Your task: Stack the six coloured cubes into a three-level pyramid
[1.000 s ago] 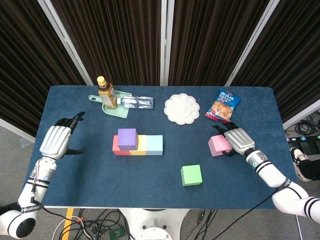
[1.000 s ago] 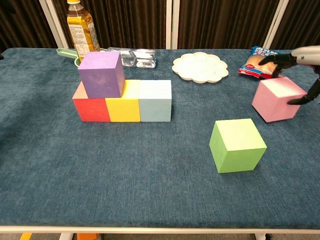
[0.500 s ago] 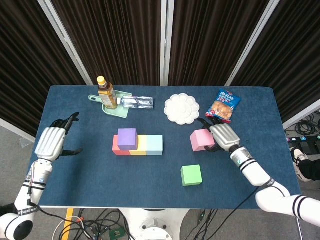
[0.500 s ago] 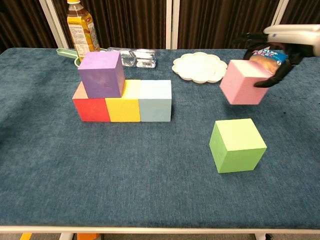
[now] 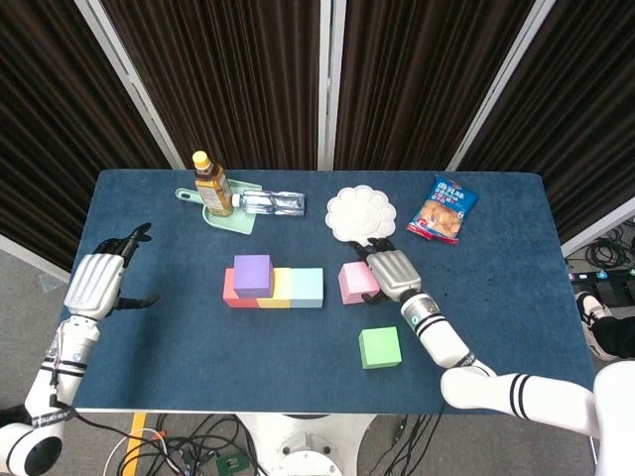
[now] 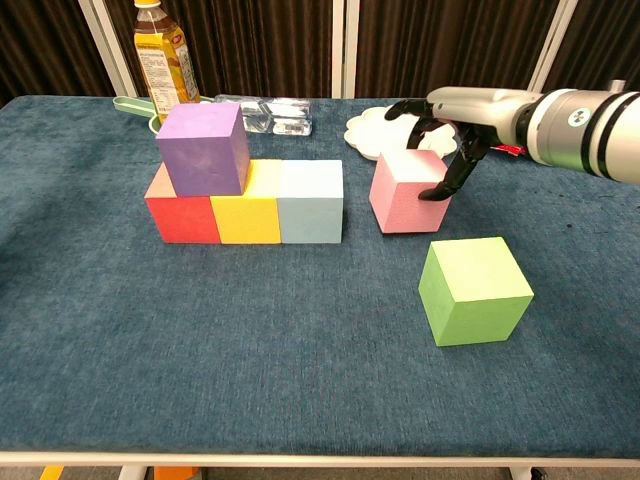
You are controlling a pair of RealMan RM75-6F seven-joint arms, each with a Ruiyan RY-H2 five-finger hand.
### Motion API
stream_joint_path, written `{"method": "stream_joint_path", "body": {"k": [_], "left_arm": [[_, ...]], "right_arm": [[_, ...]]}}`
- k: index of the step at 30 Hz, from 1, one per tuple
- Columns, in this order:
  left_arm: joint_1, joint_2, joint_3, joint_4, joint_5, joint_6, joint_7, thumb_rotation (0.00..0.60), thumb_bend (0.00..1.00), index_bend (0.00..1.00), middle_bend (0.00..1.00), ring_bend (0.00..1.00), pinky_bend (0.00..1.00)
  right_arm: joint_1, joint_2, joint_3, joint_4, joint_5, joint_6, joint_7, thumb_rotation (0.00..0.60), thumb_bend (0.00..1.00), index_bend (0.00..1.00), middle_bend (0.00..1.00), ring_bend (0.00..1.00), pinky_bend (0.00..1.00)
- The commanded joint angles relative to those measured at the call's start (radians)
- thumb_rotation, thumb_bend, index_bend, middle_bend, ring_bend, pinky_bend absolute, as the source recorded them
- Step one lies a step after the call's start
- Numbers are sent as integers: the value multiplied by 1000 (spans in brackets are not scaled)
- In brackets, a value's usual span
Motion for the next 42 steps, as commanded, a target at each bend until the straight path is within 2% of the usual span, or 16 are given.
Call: {"method": "stream_joint_path", "body": {"k": [1, 3, 8, 14, 18, 26, 33, 37, 42], "left_arm": [[4, 0, -3, 0, 3, 4, -4, 600, 53, 73, 195, 252, 220], [6, 1, -4, -1, 5, 4, -4, 600, 52, 73, 195, 252, 220], [12, 2, -10, -8, 6, 9, -1, 600, 53, 73, 195, 246, 220], [17, 5, -15, -17, -1, 8, 10, 600, 53, 73, 195, 236, 220], [23, 7, -18, -22, -3, 13, 12, 600, 53, 73, 195, 235, 219], [30, 7, -26, -19, -9, 14, 4, 600, 52, 73, 195, 235, 217], [36, 8, -29, -14, -10, 11, -9, 600, 53, 73, 195, 235, 217], [38, 7, -32, -9, -9, 11, -17, 600, 52, 73, 194, 235, 217], [41, 8, -34, -5, -2, 12, -25, 600, 42, 73, 195, 235, 217]], "right_arm": [[10, 21, -10, -14, -9, -22, -5, 600, 131, 0, 116, 0, 0], [8, 52, -13, -32, -39, -41, 12, 600, 108, 0, 81, 0, 0], [12, 117, -22, -20, -163, -111, 67, 600, 85, 0, 74, 0, 0], [32, 119, -44, 47, -292, -155, 92, 600, 32, 0, 88, 0, 0], [50, 106, -64, 81, -314, -174, 72, 600, 25, 9, 88, 0, 0], [61, 42, -87, 154, -362, -162, 61, 600, 23, 89, 100, 0, 0], [58, -7, -84, 214, -389, -156, 106, 600, 24, 209, 128, 0, 0], [47, -30, -76, 240, -398, -132, 132, 600, 70, 314, 164, 0, 0], [27, -12, -53, 205, -373, -94, 144, 600, 94, 367, 181, 0, 0]]}}
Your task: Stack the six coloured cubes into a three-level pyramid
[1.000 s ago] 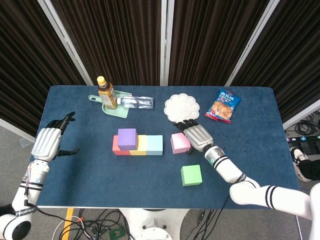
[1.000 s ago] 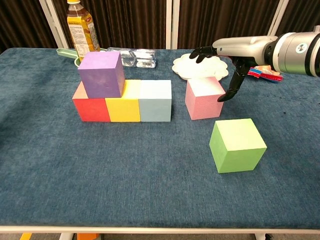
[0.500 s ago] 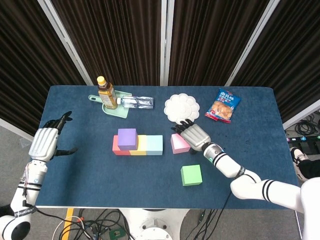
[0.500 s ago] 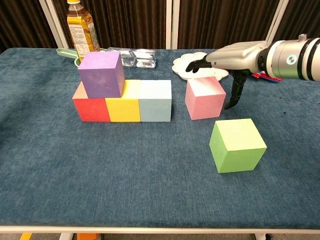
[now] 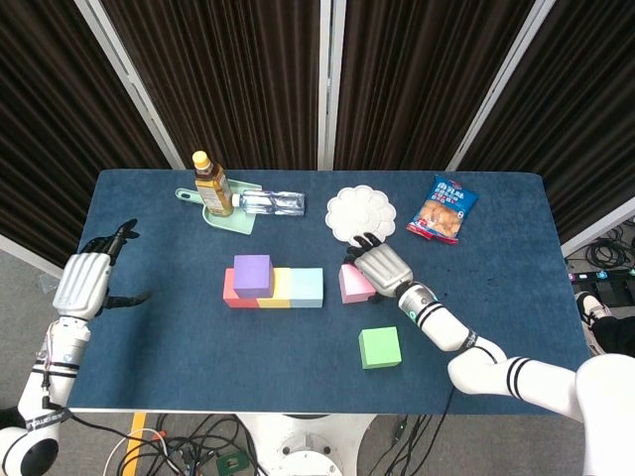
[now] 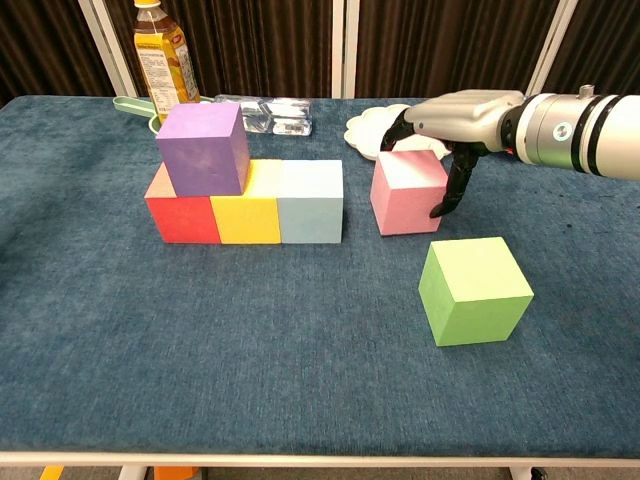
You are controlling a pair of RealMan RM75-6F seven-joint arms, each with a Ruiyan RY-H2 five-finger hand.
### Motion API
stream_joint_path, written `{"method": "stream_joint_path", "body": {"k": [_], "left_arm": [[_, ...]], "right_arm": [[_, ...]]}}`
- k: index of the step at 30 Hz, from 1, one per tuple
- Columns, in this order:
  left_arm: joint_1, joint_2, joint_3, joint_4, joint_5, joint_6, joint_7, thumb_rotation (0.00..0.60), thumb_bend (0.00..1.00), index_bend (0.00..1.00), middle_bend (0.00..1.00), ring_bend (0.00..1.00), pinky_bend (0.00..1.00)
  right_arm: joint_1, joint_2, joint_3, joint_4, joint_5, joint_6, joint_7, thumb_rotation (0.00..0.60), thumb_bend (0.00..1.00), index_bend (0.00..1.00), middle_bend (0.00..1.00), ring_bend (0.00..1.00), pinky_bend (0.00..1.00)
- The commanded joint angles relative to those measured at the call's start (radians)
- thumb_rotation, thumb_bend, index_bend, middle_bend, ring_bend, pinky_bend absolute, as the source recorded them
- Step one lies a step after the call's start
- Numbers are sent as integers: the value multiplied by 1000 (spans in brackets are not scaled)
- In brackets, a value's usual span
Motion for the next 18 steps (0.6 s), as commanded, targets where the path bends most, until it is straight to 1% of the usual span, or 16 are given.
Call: {"method": "stream_joint_path", "body": {"k": [1, 3, 7, 11, 14, 18], "left_arm": [[2, 1, 1, 0, 5, 1, -1, 600, 42, 73, 195, 235, 217], [3, 3, 2, -2, 10, 1, -1, 600, 41, 73, 194, 235, 217], [7, 6, 3, -7, 21, 7, -2, 600, 41, 73, 195, 235, 217], [10, 13, 3, -12, 31, 14, 3, 600, 41, 73, 195, 235, 217], [10, 17, 7, -12, 37, 11, 16, 600, 41, 73, 194, 235, 217], [8, 13, 21, -2, 54, 11, 69, 600, 41, 73, 195, 235, 217]], "right_arm": [[-13, 30, 18, -45, 21, 24, 1, 600, 94, 368, 182, 0, 0], [-18, 69, 34, -94, 42, 36, -3, 600, 93, 373, 183, 0, 0], [-17, 168, 59, -215, 103, 25, -20, 600, 94, 384, 186, 0, 0], [-1, 261, 85, -326, 183, 12, -41, 600, 94, 389, 187, 0, 0], [30, 295, 91, -375, 259, -8, -74, 600, 94, 391, 188, 0, 0], [93, 292, 86, -411, 389, -7, -136, 600, 93, 391, 189, 0, 0]]}}
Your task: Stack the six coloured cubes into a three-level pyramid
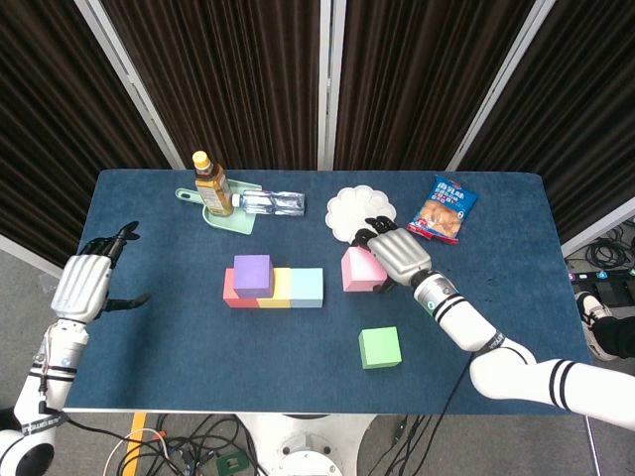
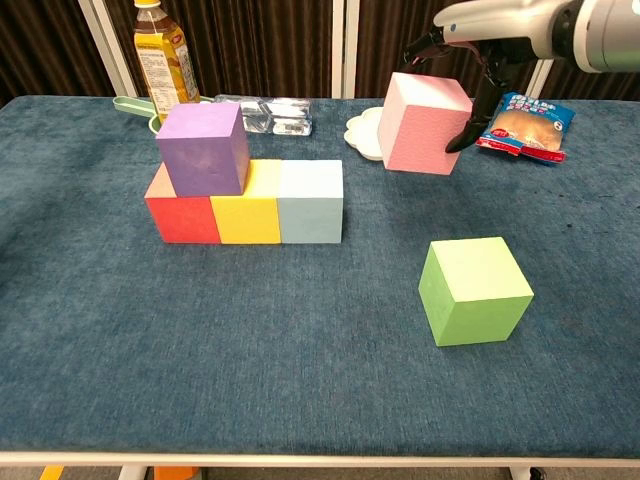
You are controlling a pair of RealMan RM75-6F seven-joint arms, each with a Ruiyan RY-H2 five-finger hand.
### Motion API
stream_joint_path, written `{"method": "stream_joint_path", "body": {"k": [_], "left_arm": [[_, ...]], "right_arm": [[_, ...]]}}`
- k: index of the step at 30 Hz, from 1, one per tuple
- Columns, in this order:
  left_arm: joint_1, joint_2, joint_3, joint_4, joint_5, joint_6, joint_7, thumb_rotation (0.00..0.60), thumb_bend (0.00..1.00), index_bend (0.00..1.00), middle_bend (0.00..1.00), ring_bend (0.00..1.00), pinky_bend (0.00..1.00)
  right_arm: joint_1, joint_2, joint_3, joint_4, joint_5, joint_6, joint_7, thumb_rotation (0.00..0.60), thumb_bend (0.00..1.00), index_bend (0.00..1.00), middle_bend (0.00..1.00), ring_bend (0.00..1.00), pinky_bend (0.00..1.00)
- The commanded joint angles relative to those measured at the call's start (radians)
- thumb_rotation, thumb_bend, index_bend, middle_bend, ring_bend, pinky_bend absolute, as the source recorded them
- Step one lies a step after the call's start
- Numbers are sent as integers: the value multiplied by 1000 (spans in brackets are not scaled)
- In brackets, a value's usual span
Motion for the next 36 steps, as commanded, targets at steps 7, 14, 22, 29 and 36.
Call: {"method": "stream_joint_path", "body": {"k": [7, 14, 22, 29, 36], "left_arm": [[-1, -9, 32, 10, 44, 1, 94, 600, 41, 73, 194, 235, 213], [0, -6, 46, 12, 65, -7, 96, 600, 41, 73, 194, 235, 212], [6, -6, 50, 22, 77, -4, 70, 600, 40, 74, 194, 235, 212], [6, -7, 55, 28, 91, -5, 67, 600, 41, 73, 194, 235, 212], [9, -6, 55, 32, 96, -3, 54, 600, 41, 74, 195, 235, 212]], "right_arm": [[187, -35, -14, -91, 325, 73, -189, 600, 90, 391, 189, 0, 0], [302, -92, -23, -107, 486, 157, -305, 600, 90, 391, 189, 0, 0], [400, -155, -30, -100, 617, 233, -419, 600, 90, 391, 191, 0, 0], [445, -214, -25, -62, 677, 260, -467, 600, 91, 391, 191, 0, 0], [458, -251, -13, -23, 692, 271, -476, 600, 90, 391, 188, 0, 0]]}}
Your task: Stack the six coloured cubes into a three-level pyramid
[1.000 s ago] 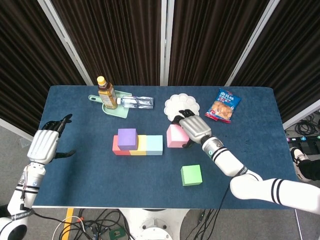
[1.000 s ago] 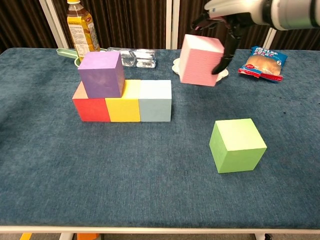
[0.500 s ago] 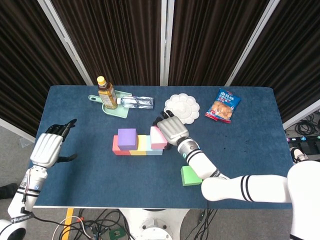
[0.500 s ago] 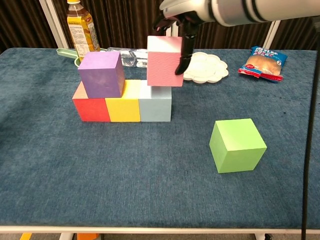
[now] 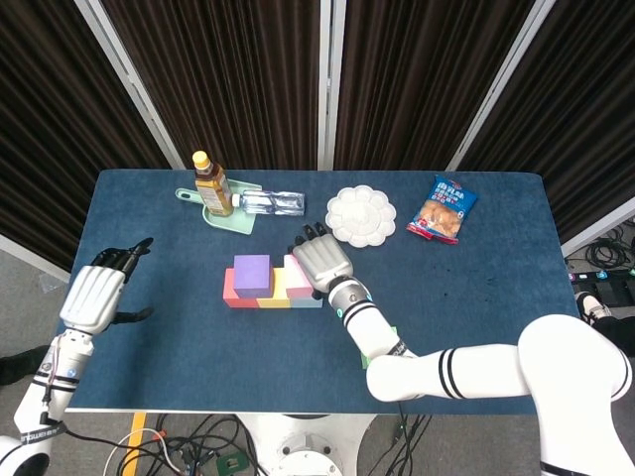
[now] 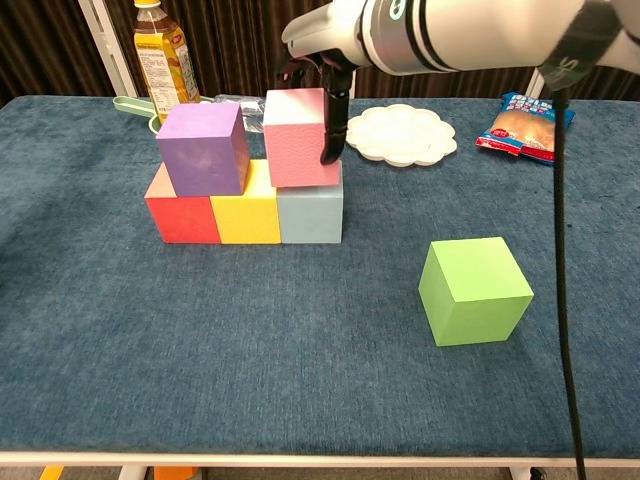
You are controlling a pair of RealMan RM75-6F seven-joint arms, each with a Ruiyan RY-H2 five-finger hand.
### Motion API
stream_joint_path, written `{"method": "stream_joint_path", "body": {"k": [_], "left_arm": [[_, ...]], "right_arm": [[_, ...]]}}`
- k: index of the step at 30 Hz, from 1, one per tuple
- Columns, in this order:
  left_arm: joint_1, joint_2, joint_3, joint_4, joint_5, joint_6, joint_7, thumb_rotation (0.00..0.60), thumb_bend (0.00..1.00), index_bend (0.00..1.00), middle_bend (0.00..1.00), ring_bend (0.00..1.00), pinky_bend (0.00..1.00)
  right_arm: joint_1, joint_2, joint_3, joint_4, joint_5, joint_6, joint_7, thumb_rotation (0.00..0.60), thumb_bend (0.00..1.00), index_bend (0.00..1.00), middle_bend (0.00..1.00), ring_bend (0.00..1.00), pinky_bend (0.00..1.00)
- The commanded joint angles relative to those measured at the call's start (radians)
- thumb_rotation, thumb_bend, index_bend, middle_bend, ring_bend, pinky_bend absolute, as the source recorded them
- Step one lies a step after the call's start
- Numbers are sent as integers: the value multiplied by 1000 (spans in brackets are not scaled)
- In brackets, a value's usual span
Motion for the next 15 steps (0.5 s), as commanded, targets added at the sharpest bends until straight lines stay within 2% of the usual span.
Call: {"method": "stream_joint_path", "body": {"k": [1, 15], "left_arm": [[1, 0, 1, 2, 3, 1, -5, 600, 41, 74, 195, 235, 212], [8, -2, 5, 20, 12, 0, -43, 600, 41, 73, 194, 230, 212]], "right_arm": [[5, -10, 5, 9, 7, 2, -5, 600, 91, 391, 188, 0, 0], [29, -63, 27, 48, 57, 26, -49, 600, 91, 395, 187, 0, 0]]}}
